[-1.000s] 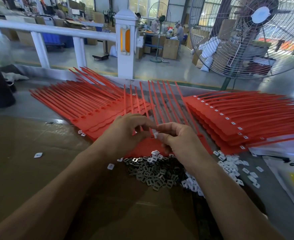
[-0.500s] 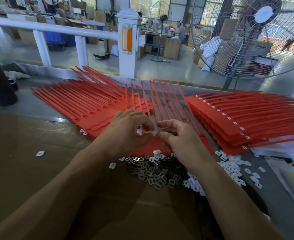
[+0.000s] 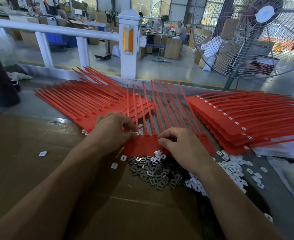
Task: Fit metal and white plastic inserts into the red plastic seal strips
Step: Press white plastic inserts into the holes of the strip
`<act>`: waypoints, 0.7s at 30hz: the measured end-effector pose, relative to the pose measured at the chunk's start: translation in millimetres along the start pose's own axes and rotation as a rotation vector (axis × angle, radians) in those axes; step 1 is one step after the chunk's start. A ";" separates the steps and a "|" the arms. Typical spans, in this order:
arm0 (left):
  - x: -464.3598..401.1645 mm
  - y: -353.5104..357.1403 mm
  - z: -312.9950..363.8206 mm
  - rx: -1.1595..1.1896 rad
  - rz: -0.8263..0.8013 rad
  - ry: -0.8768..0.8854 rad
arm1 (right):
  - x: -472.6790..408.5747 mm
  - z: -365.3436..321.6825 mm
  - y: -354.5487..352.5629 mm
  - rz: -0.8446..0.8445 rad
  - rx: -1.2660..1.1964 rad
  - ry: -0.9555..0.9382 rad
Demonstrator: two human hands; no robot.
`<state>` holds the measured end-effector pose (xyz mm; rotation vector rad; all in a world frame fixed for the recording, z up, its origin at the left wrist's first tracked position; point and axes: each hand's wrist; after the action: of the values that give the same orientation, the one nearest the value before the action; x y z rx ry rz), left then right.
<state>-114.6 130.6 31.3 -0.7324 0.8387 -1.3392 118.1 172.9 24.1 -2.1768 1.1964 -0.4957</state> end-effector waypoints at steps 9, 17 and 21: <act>-2.7 6.1 1.0 -0.064 0.007 0.013 | -0.4 0.0 0.8 -0.005 0.015 0.010; 0.7 1.2 1.0 -0.080 0.003 0.052 | 0.4 0.2 -0.8 -0.010 0.014 0.016; 1.8 1.0 2.0 -0.208 -0.021 0.098 | 1.1 0.6 -1.4 -0.010 0.007 0.014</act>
<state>-112.3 128.9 31.3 -0.8440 1.0627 -1.3279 120.0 172.7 24.6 -2.1777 1.1899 -0.5194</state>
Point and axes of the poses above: each hand's wrist, its own x-axis away from the middle knuckle, its own y-axis out of the palm, z = x × y, and after that the axes turned 10 degrees about -z, right-handed
